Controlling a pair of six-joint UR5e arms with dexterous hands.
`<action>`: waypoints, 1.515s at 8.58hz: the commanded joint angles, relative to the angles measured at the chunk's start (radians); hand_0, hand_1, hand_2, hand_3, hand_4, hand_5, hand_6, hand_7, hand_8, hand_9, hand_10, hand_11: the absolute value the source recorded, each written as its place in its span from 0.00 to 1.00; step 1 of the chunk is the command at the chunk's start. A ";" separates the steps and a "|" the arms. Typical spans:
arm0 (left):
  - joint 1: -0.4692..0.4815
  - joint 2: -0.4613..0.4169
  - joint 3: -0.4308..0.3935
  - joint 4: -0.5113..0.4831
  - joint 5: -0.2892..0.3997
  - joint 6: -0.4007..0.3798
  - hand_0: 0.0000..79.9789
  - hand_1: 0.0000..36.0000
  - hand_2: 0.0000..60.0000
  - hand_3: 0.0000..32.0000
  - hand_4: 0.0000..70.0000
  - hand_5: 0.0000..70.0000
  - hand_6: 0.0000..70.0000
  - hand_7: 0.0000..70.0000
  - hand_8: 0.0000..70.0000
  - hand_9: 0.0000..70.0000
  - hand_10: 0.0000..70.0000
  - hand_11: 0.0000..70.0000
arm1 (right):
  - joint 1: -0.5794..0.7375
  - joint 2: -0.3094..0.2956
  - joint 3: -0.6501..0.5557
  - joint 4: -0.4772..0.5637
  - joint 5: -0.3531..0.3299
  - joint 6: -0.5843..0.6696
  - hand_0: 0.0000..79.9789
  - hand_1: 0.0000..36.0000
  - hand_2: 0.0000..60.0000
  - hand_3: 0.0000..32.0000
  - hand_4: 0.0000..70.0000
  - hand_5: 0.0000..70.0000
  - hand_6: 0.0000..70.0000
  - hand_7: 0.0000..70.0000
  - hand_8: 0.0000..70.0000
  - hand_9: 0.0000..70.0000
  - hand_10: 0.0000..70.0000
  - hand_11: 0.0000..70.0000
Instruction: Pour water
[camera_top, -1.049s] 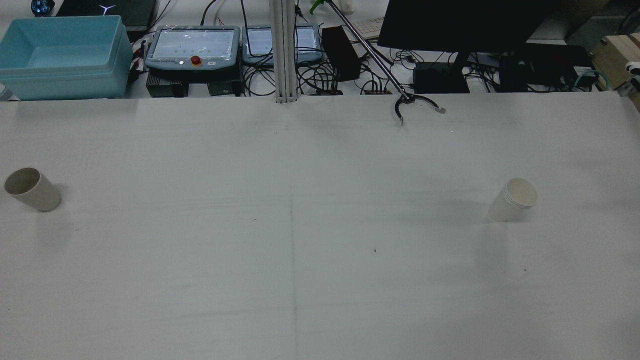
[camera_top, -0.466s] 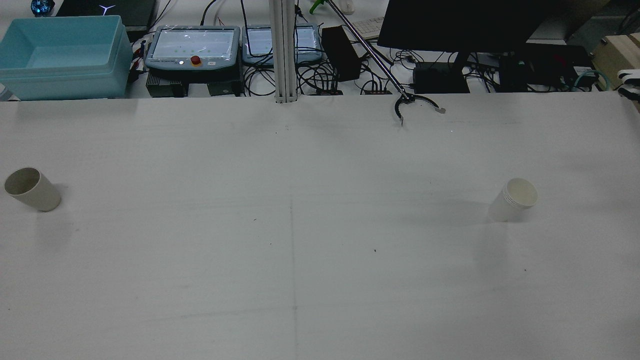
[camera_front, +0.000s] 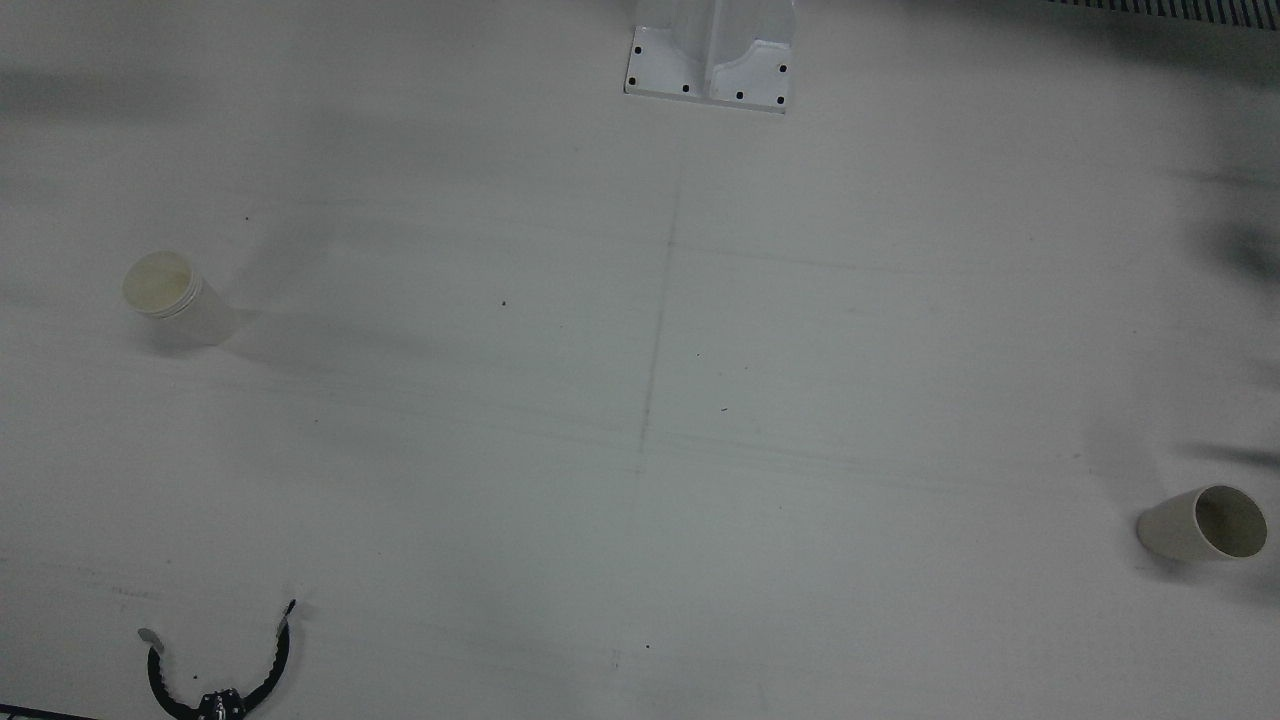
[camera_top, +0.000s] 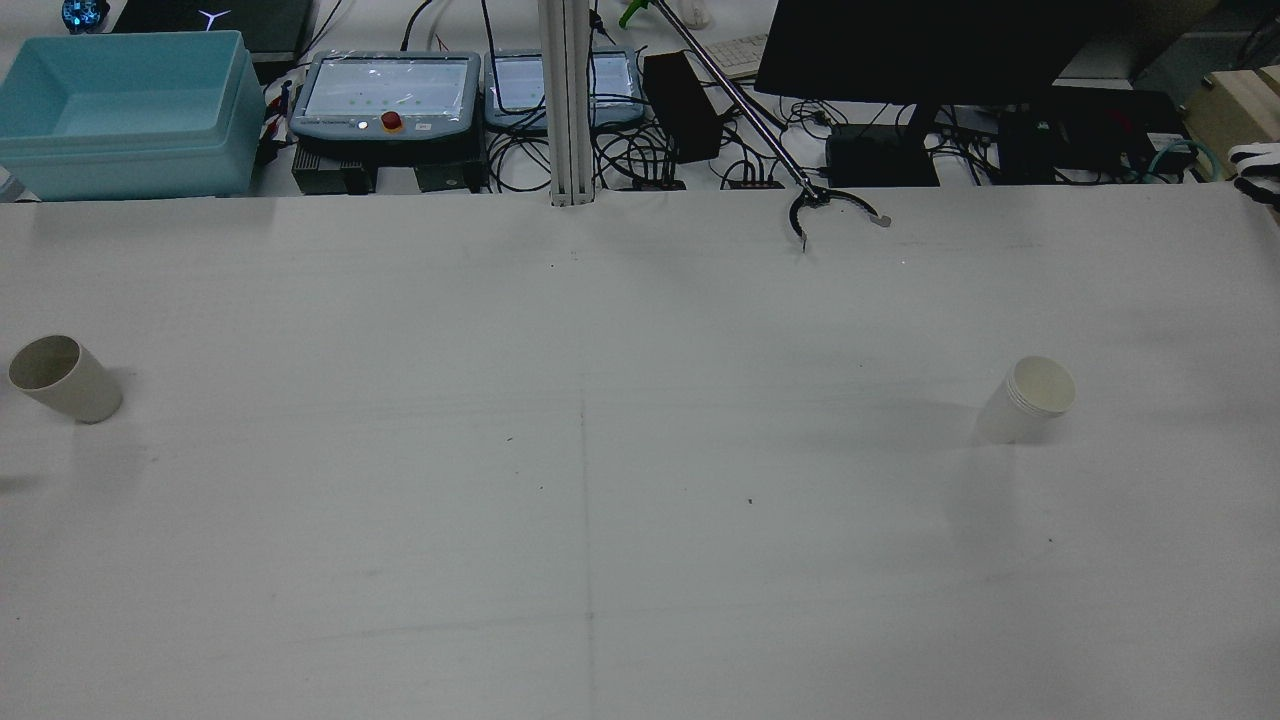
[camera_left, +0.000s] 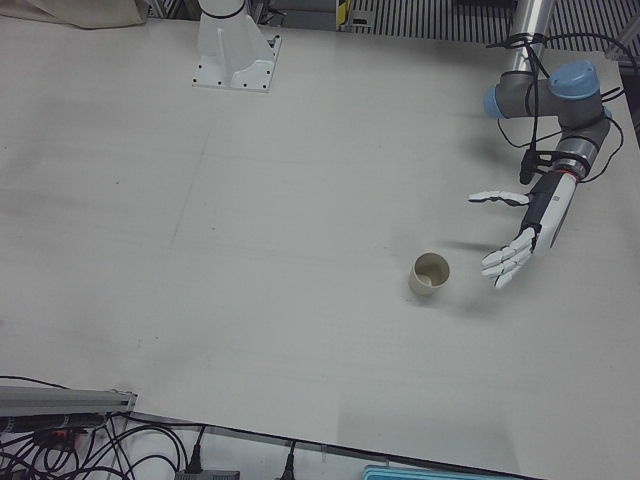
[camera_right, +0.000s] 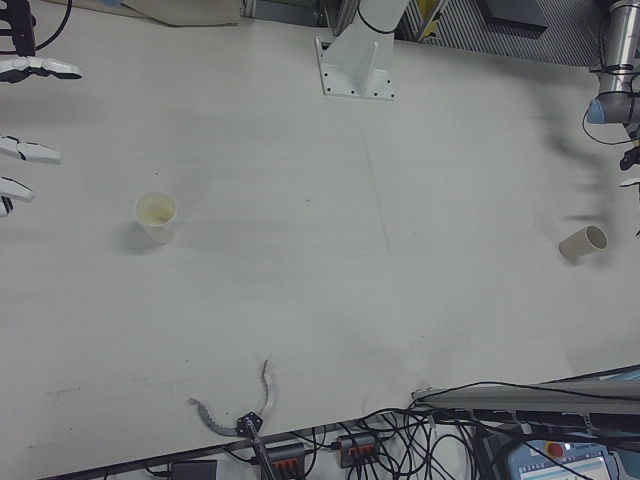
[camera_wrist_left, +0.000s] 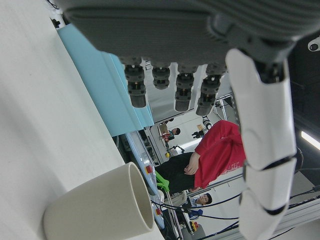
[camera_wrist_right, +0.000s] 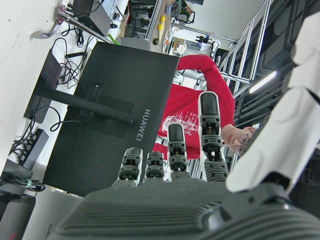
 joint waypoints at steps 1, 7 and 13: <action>0.040 -0.124 0.121 0.003 -0.002 0.009 0.67 0.51 0.29 0.00 0.36 0.13 0.21 0.24 0.11 0.10 0.16 0.26 | 0.000 0.000 -0.002 -0.001 -0.001 -0.002 0.54 0.24 0.27 0.00 0.39 0.30 0.21 0.42 0.08 0.18 0.13 0.19; 0.111 -0.248 0.327 -0.036 -0.043 0.014 0.59 0.35 0.34 0.00 0.32 0.07 0.17 0.18 0.08 0.04 0.12 0.20 | -0.006 0.014 -0.017 -0.001 0.011 -0.011 0.53 0.23 0.33 0.00 0.47 0.32 0.25 0.45 0.11 0.21 0.14 0.20; 0.131 -0.254 0.303 -0.048 -0.040 0.043 0.67 0.55 0.34 0.00 0.36 0.12 0.19 0.21 0.10 0.07 0.12 0.21 | -0.005 0.014 -0.015 -0.001 0.006 -0.012 0.54 0.24 0.31 0.00 0.44 0.31 0.23 0.44 0.10 0.19 0.13 0.19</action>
